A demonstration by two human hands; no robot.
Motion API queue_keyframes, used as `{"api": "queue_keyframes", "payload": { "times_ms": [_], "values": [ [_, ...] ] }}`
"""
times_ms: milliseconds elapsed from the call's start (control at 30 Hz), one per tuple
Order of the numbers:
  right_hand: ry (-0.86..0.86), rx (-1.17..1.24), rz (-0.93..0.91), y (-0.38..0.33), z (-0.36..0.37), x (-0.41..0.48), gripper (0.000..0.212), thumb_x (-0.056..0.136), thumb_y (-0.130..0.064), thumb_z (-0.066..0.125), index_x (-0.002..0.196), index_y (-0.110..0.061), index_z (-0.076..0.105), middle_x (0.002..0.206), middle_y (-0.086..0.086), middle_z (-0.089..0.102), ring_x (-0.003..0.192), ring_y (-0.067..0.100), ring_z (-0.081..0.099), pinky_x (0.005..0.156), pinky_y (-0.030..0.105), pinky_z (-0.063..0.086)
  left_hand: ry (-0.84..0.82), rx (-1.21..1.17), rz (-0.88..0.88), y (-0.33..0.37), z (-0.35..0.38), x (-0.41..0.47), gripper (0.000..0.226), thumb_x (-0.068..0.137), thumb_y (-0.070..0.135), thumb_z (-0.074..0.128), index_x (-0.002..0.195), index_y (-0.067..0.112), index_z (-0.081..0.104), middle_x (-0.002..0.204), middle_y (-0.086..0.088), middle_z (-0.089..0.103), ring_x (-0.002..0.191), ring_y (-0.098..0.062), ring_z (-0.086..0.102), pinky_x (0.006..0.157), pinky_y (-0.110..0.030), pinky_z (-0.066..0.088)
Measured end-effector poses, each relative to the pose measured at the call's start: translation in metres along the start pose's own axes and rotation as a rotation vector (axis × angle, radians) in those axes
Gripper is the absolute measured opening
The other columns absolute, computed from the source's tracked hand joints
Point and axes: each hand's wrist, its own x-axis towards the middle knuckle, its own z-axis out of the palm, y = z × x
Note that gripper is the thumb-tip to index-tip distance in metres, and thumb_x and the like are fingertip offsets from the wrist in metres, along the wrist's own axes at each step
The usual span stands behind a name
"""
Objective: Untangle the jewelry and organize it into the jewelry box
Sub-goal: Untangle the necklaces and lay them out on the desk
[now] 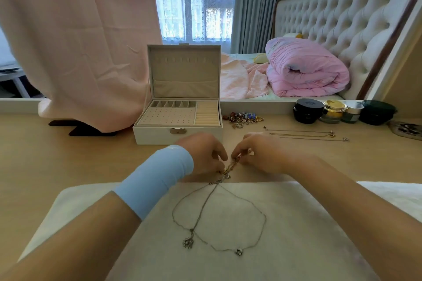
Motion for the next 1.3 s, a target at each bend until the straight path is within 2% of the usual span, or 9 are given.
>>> {"api": "queue_keyframes", "payload": {
  "times_ms": [100, 200, 400, 600, 800, 933, 1067, 1167, 1300],
  "values": [
    [0.01, -0.033, -0.021, 0.006, 0.002, 0.01, 0.017, 0.095, -0.037, 0.066, 0.109, -0.044, 0.073, 0.1, -0.015, 0.057, 0.093, 0.009, 0.057, 0.083, 0.035, 0.051, -0.019, 0.016, 0.004, -0.01, 0.007, 0.016, 0.02, 0.085, 0.041, 0.069, 0.103, 0.037, 0.074, 0.096, 0.017, 0.066, 0.084, -0.006, 0.058, 0.08, -0.025, 0.05],
    [0.051, -0.046, -0.038, 0.018, -0.002, 0.013, 0.011, 0.091, -0.037, 0.071, 0.101, -0.04, 0.074, 0.099, -0.017, 0.059, 0.091, 0.003, 0.056, 0.081, 0.03, 0.051, 0.0, -0.032, 0.007, -0.022, 0.01, 0.023, 0.011, 0.085, 0.037, 0.07, 0.093, 0.032, 0.077, 0.09, 0.018, 0.068, 0.082, -0.005, 0.061, 0.081, -0.027, 0.054],
    [0.067, 0.012, -0.011, 0.037, -0.003, 0.013, 0.009, 0.092, -0.04, 0.069, 0.1, -0.036, 0.07, 0.099, -0.017, 0.063, 0.091, 0.004, 0.055, 0.079, 0.025, 0.046, -0.005, 0.066, 0.001, -0.039, 0.015, 0.029, 0.009, 0.093, 0.039, 0.059, 0.086, 0.033, 0.061, 0.092, 0.011, 0.063, 0.084, -0.011, 0.059, 0.072, -0.025, 0.048],
    [0.093, 0.023, -0.016, 0.036, -0.006, 0.013, 0.01, 0.094, -0.031, 0.067, 0.1, -0.038, 0.07, 0.095, -0.018, 0.063, 0.08, -0.004, 0.052, 0.066, 0.017, 0.038, 0.107, 0.03, 0.008, -0.04, 0.013, 0.03, 0.013, 0.095, 0.034, 0.054, 0.102, 0.041, 0.061, 0.095, 0.019, 0.059, 0.086, -0.007, 0.057, 0.075, -0.025, 0.046],
    [0.056, 0.004, -0.066, 0.029, 0.001, 0.018, 0.016, 0.098, -0.032, 0.063, 0.105, -0.042, 0.073, 0.104, -0.019, 0.059, 0.081, -0.006, 0.049, 0.07, 0.016, 0.036, 0.058, 0.082, 0.074, -0.036, 0.013, 0.035, 0.019, 0.092, 0.04, 0.061, 0.109, 0.04, 0.071, 0.098, 0.02, 0.053, 0.087, -0.005, 0.05, 0.074, -0.022, 0.04],
    [0.07, 0.001, -0.032, 0.035, 0.0, 0.02, 0.018, 0.1, -0.035, 0.059, 0.11, -0.041, 0.073, 0.1, -0.021, 0.056, 0.08, -0.007, 0.048, 0.069, 0.017, 0.035, 0.1, 0.076, 0.025, -0.043, 0.015, 0.035, 0.019, 0.093, 0.035, 0.059, 0.108, 0.039, 0.071, 0.104, 0.018, 0.061, 0.09, -0.006, 0.054, 0.075, -0.02, 0.039],
    [0.043, 0.018, -0.032, 0.036, -0.002, 0.018, 0.019, 0.099, -0.039, 0.059, 0.114, -0.044, 0.07, 0.1, -0.021, 0.054, 0.081, -0.004, 0.049, 0.071, 0.017, 0.038, 0.196, 0.126, 0.023, -0.031, 0.023, 0.039, 0.028, 0.095, 0.048, 0.05, 0.116, 0.039, 0.067, 0.114, 0.012, 0.064, 0.101, -0.012, 0.058, 0.079, -0.026, 0.046],
    [0.018, 0.01, -0.049, 0.033, -0.002, 0.019, 0.016, 0.094, -0.041, 0.066, 0.108, -0.043, 0.074, 0.104, -0.019, 0.056, 0.09, 0.0, 0.054, 0.08, 0.026, 0.047, 0.224, 0.183, 0.04, -0.02, 0.029, 0.043, 0.025, 0.097, 0.044, 0.05, 0.111, 0.036, 0.069, 0.113, 0.01, 0.06, 0.102, -0.015, 0.057, 0.079, -0.029, 0.047],
    [0.062, 0.057, -0.049, 0.036, -0.002, 0.02, 0.008, 0.092, -0.035, 0.072, 0.096, -0.041, 0.075, 0.1, -0.019, 0.06, 0.082, -0.005, 0.052, 0.07, 0.017, 0.039, 0.265, 0.272, 0.082, -0.017, 0.031, 0.047, 0.024, 0.099, 0.037, 0.046, 0.107, 0.028, 0.067, 0.11, 0.007, 0.059, 0.099, -0.016, 0.057, 0.071, -0.027, 0.044]
  ]
}}
